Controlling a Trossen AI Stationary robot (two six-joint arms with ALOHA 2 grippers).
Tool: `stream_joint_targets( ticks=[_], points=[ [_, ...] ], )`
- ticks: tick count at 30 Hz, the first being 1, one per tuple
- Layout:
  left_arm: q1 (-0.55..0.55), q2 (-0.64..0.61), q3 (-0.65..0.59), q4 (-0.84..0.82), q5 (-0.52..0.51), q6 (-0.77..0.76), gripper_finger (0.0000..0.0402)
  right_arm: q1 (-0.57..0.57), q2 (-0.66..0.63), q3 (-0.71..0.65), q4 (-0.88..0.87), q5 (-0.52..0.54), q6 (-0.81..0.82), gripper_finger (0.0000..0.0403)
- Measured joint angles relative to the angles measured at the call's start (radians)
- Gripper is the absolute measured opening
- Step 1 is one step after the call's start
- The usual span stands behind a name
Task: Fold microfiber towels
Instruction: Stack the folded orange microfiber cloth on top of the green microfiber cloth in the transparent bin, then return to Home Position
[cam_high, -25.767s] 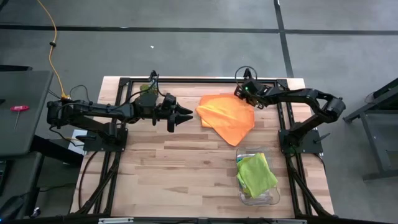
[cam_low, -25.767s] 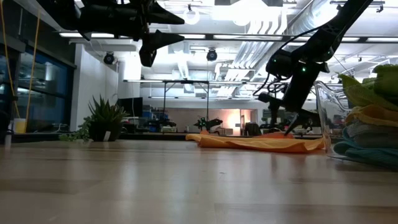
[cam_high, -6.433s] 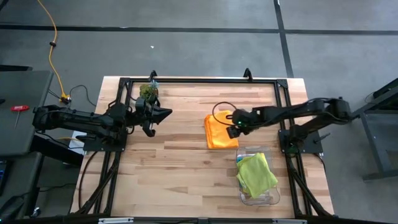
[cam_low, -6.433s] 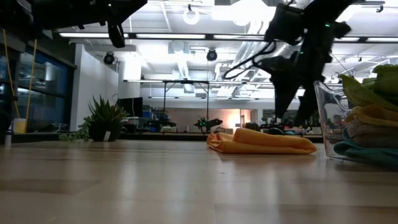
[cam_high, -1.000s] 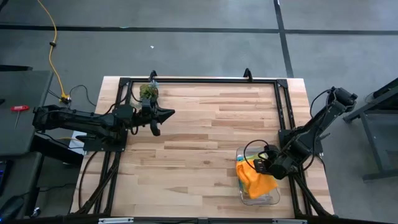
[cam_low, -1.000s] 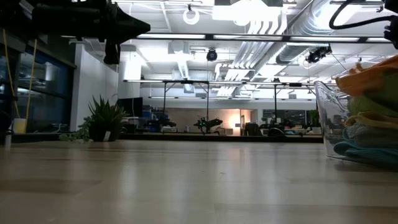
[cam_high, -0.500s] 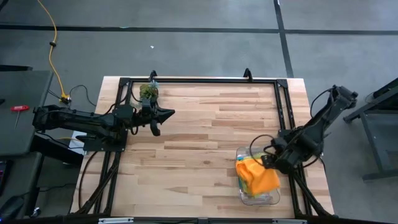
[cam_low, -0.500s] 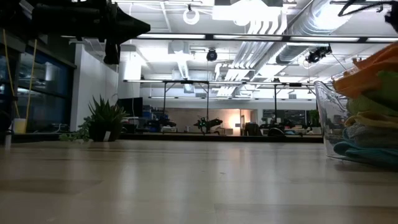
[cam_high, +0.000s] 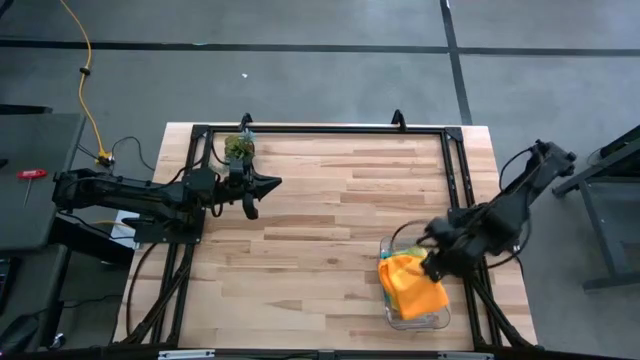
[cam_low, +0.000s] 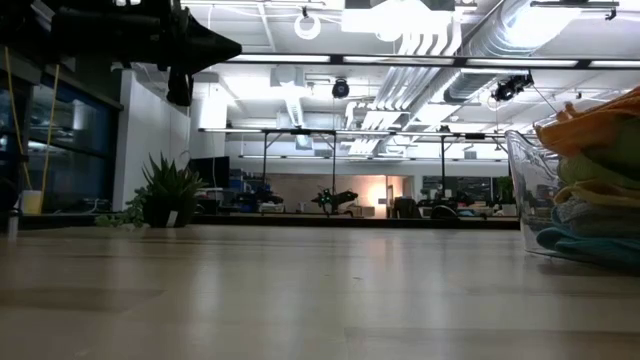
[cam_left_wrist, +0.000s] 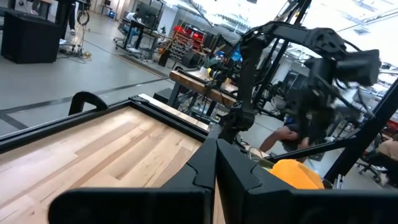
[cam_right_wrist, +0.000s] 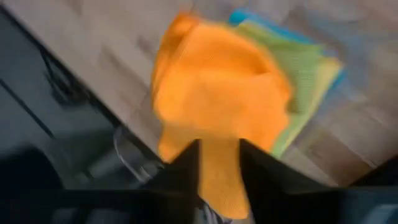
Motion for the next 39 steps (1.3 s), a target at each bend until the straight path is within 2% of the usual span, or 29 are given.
stream_joint_targets(
  ticks=[2,3,12,20,26,32,39],
  points=[
    [0.000,0.000,0.000,0.000,0.000,0.000,0.0000,-0.017,0.072,0.014,0.044,-0.067,-0.116,0.0039],
    [0.000,0.000,0.000,0.000,0.000,0.000,0.0000,-0.021,0.112,0.025,0.060,-0.089,-0.180,0.0021],
    [0.000,0.000,0.000,0.000,0.000,-0.002,0.0000,-0.012,0.415,0.090,0.057,-0.120,-0.623,0.0008],
    [0.000,0.000,0.000,-0.001,-0.001,-0.028,0.0000,-0.045,0.591,0.082,0.130,-0.107,-0.809,0.0002],
    [0.000,0.000,0.000,-0.007,-0.001,-0.028,0.0000,-0.053,0.686,0.046,0.239,-0.177,-0.844,0.0001],
    [0.000,0.000,0.000,-0.006,-0.002,-0.028,0.0000,-0.053,0.633,0.042,0.177,-0.188,-0.828,0.0000],
    [0.000,0.000,0.000,-0.006,-0.004,-0.025,0.0000,-0.081,0.342,0.041,0.067,-0.128,-0.718,0.0000]
  ],
)
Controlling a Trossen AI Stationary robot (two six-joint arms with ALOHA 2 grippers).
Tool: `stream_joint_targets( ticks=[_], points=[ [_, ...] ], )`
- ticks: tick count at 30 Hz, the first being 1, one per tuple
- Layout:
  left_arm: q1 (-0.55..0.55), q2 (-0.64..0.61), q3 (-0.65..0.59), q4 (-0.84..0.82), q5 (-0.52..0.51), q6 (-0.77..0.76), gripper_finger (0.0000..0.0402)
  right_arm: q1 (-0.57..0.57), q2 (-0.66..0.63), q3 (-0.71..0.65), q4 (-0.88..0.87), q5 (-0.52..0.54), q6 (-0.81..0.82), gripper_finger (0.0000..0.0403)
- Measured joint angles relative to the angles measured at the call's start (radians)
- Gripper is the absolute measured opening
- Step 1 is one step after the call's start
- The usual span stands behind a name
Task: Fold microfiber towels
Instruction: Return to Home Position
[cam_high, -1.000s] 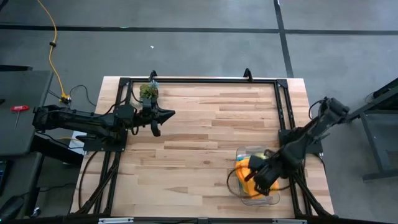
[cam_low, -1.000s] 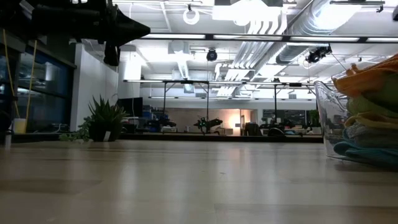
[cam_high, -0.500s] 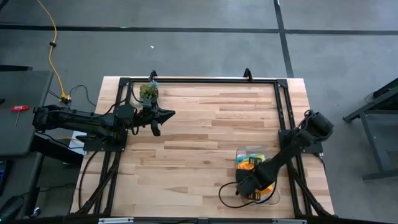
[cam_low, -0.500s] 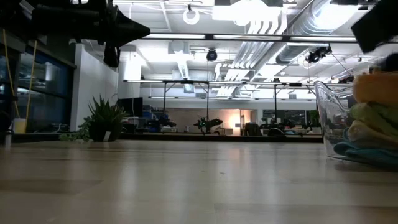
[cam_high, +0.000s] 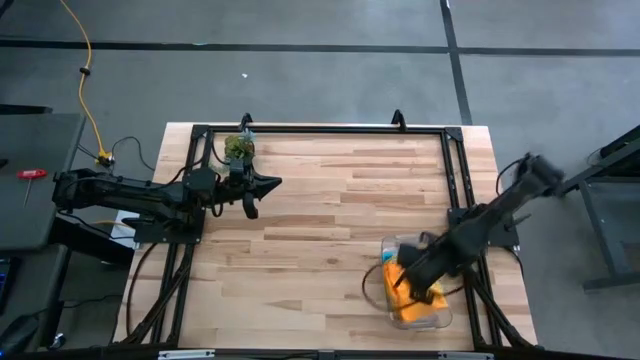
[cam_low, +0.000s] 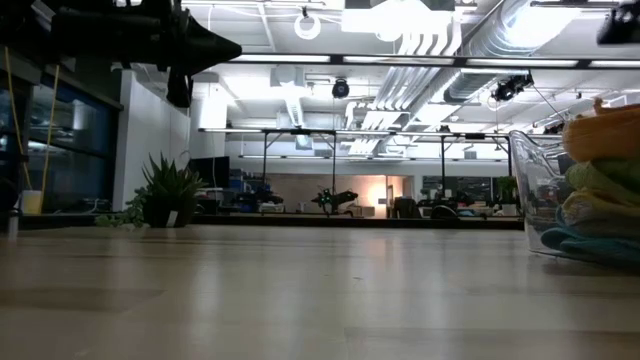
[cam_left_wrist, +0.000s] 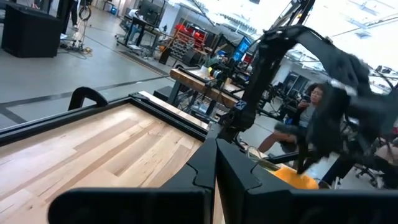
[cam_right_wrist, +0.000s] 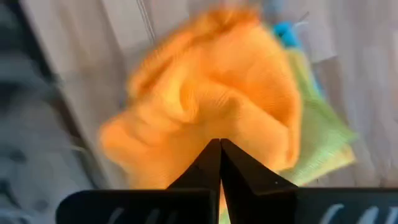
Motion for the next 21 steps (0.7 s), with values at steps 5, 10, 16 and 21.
stream_joint_targets(
  ticks=[5,10,16,21],
  points=[
    [0.000,0.000,0.000,0.014,0.000,0.000,0.0000,-0.041,-0.233,0.001,-0.006,0.166,0.086,0.0000],
    [0.000,0.000,0.024,0.044,0.041,-0.017,0.0000,-0.175,-0.382,0.001,0.020,0.397,0.048,0.0000],
    [0.000,0.000,0.099,0.026,0.166,0.058,0.0000,-0.411,-0.478,-0.036,0.216,0.389,-0.221,0.0000],
    [0.000,-0.007,0.183,-0.137,0.195,0.097,0.0000,-0.623,-0.553,-0.326,0.712,0.048,-0.327,0.0000]
  ],
)
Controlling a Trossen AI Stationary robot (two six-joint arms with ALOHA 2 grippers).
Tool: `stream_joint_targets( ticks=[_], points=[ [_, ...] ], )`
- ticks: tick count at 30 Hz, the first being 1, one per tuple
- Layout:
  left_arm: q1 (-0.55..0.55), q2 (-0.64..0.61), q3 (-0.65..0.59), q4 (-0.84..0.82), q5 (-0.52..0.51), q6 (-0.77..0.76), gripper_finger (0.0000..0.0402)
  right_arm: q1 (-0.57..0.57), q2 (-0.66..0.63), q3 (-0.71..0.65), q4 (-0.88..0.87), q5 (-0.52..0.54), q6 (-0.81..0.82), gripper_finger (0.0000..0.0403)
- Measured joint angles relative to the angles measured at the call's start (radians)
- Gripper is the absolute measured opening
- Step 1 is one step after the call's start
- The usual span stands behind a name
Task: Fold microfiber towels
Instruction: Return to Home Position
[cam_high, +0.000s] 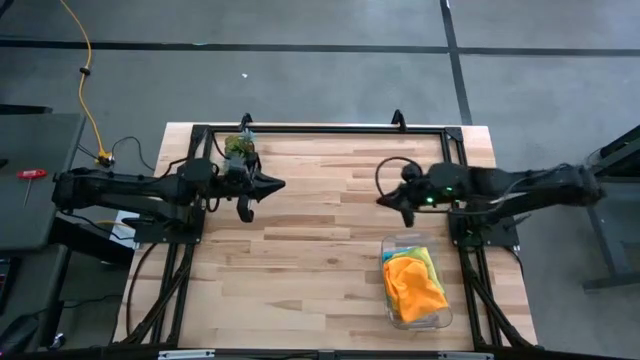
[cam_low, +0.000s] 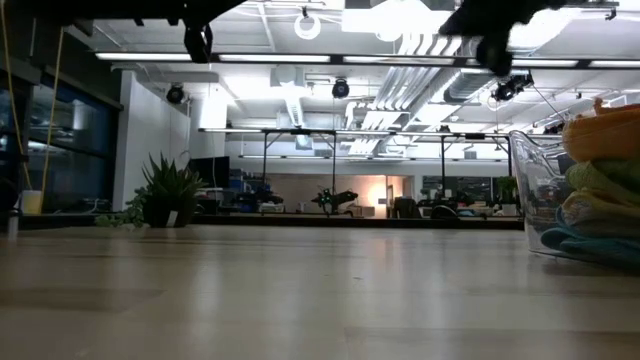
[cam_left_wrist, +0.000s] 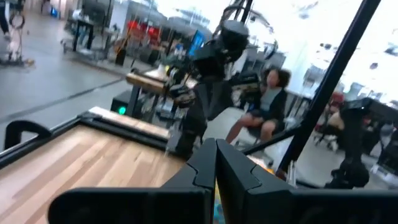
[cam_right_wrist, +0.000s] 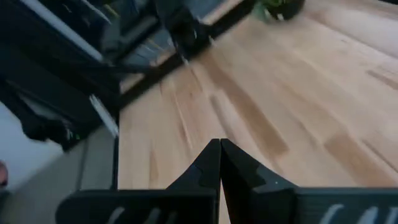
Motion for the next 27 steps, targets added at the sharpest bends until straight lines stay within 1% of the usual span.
stream_joint_targets(
  ticks=[2,4,6,8,10,12,14,19,27],
  points=[
    [-0.001,-0.011,0.041,-0.089,0.000,0.011,0.0000,-0.069,0.006,-0.124,0.219,-0.062,-0.007,0.0000],
    [-0.006,-0.028,0.077,-0.176,-0.001,0.027,0.0000,-0.127,0.038,-0.219,0.471,-0.092,-0.008,0.0000],
    [-0.008,-0.048,0.113,-0.247,-0.002,0.057,0.0000,-0.168,0.084,-0.272,0.670,-0.126,-0.039,0.0000],
    [-0.008,-0.076,0.147,-0.299,-0.003,0.087,0.0000,-0.189,0.127,-0.280,0.794,-0.152,-0.109,0.0000],
    [-0.007,-0.104,0.173,-0.338,-0.020,0.118,0.0000,-0.203,0.155,-0.246,0.824,-0.172,-0.210,0.0000],
    [-0.006,-0.134,0.187,-0.367,-0.045,0.149,0.0000,-0.214,0.172,-0.206,0.816,-0.194,-0.304,0.0000],
    [-0.006,-0.163,0.190,-0.378,-0.071,0.163,0.0000,-0.226,0.181,-0.173,0.816,-0.219,-0.360,0.0000],
    [-0.007,-0.210,0.190,-0.441,-0.102,0.154,0.0000,-0.236,0.184,-0.133,0.811,-0.224,-0.372,0.0000],
    [-0.008,-0.213,0.189,-0.475,-0.100,0.140,0.0000,-0.235,0.184,-0.131,0.791,-0.224,-0.367,0.0000]
  ],
)
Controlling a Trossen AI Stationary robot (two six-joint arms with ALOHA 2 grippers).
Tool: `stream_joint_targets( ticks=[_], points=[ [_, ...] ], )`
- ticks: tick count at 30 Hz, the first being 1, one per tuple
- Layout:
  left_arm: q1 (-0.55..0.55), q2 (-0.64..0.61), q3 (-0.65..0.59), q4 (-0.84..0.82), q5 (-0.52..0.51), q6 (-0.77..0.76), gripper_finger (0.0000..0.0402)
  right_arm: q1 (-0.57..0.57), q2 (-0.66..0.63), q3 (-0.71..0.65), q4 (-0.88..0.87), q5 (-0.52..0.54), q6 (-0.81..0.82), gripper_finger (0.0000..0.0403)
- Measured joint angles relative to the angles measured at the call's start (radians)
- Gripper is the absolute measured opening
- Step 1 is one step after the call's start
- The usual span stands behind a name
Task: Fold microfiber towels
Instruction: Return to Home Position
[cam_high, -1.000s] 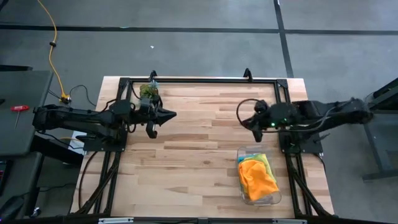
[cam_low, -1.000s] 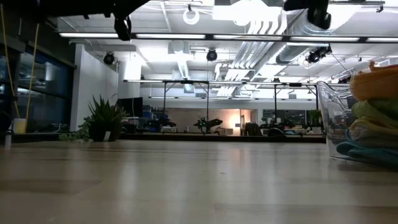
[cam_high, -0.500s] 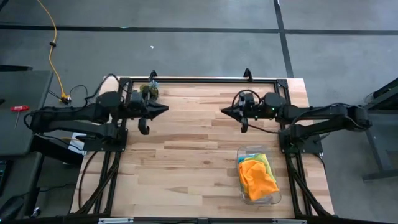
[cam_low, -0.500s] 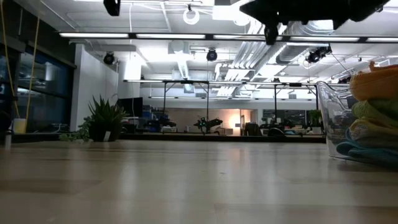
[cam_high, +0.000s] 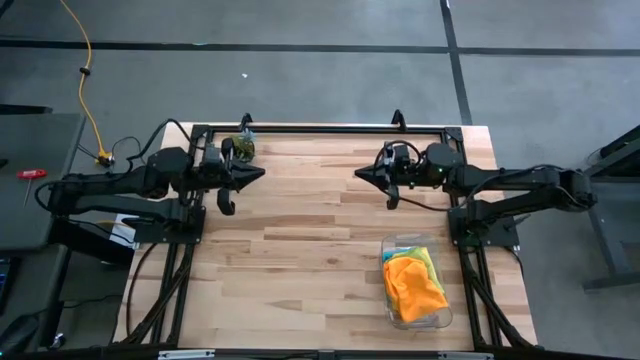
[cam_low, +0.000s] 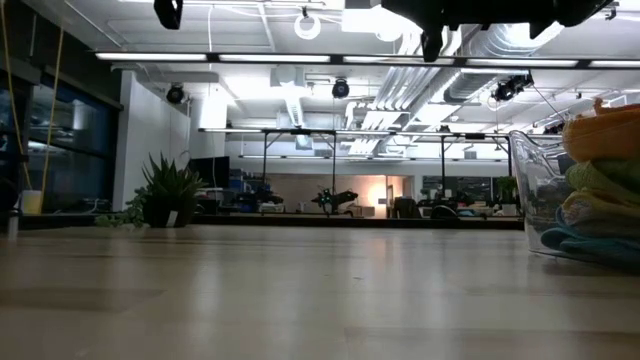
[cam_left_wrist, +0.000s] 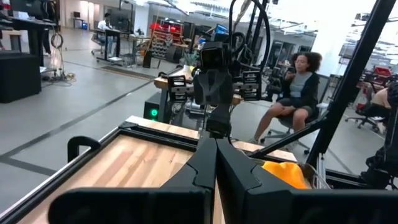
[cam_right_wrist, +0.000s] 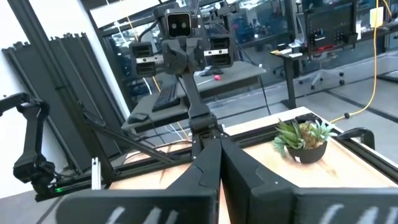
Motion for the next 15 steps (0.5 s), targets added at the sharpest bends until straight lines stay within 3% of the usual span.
stream_joint_targets(
  ticks=[6,15],
  points=[
    [0.000,-0.023,-0.050,0.107,0.056,0.015,0.0000,0.000,0.000,0.000,-0.052,0.000,0.013,0.0000],
    [0.000,-0.224,-0.387,0.264,0.059,-0.139,0.0000,0.001,0.000,0.000,-0.110,0.007,0.127,0.0000]
  ],
)
